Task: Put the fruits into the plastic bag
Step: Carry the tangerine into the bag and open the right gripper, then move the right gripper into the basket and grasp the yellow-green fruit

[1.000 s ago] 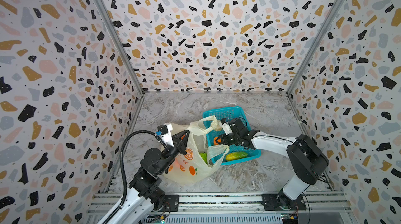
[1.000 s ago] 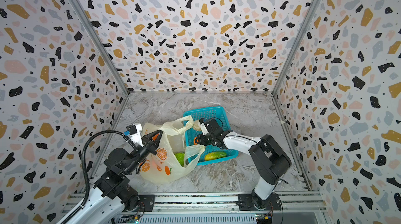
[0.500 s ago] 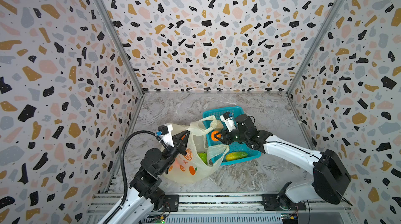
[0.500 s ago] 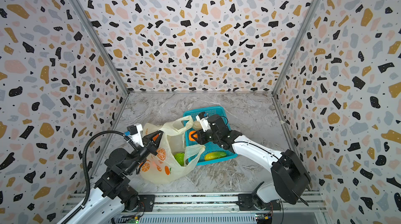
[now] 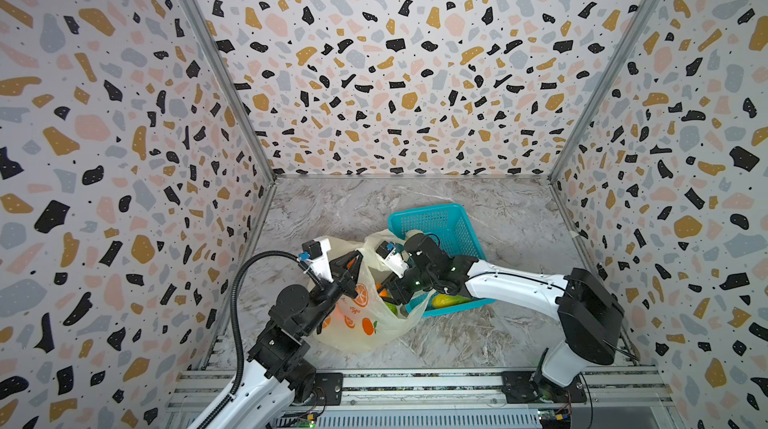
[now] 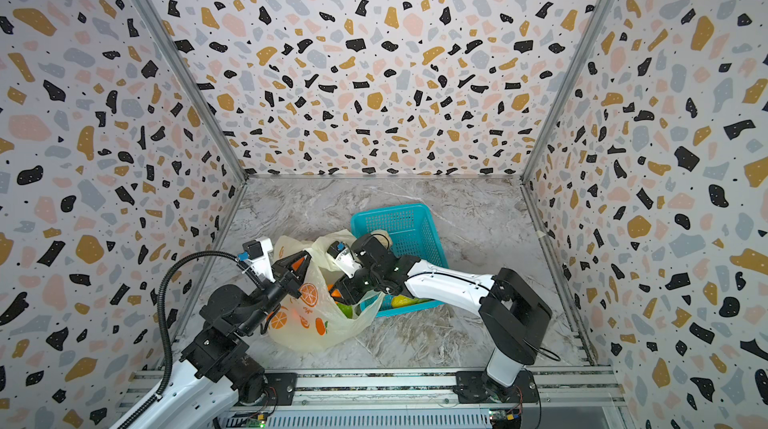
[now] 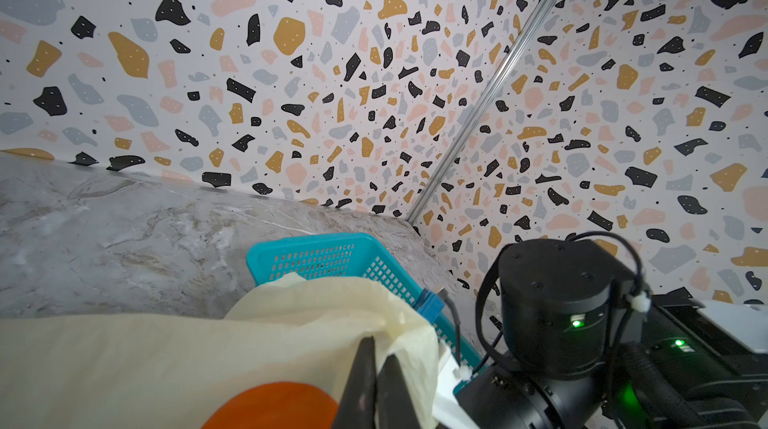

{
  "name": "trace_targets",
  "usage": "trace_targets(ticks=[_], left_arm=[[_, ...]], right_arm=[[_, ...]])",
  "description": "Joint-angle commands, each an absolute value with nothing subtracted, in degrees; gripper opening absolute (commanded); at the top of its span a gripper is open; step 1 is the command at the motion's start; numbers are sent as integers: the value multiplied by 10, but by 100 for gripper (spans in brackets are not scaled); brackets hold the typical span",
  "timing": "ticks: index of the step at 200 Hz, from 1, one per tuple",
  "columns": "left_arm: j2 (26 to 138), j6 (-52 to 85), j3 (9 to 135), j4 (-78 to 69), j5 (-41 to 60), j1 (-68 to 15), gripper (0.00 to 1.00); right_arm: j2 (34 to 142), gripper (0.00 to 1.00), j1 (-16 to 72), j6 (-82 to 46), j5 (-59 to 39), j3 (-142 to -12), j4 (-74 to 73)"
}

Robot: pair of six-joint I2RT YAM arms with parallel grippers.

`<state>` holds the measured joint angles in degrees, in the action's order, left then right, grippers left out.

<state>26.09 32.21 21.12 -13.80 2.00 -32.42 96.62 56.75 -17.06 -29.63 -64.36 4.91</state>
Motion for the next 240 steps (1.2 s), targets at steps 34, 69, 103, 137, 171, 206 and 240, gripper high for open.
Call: trace_targets(ticks=[34,69,103,137,171,206,240], left_arm=[[256,322,207,-159,18,-323,0],[257,323,207,-159,18,-323,0],[257,322,206,-159,18,-323,0],[258,324,205,-160,18,-323,0],[259,323,205,-161,18,-323,0],[262,323,205,-162,20,-323,0],[261,322,202,-162,17,-323,0]], right_arm=[[919,71,568,-145,-255,-638,93],[848,72,519,-169,-221,-600,53],[785,72,456,-194,-167,-562,38],[787,72,409,-210,-89,-560,118],[801,72,394,-224,-27,-551,186],[819,73,393,-262,-1,-539,238],[825,73,393,-299,-19,-519,264]])
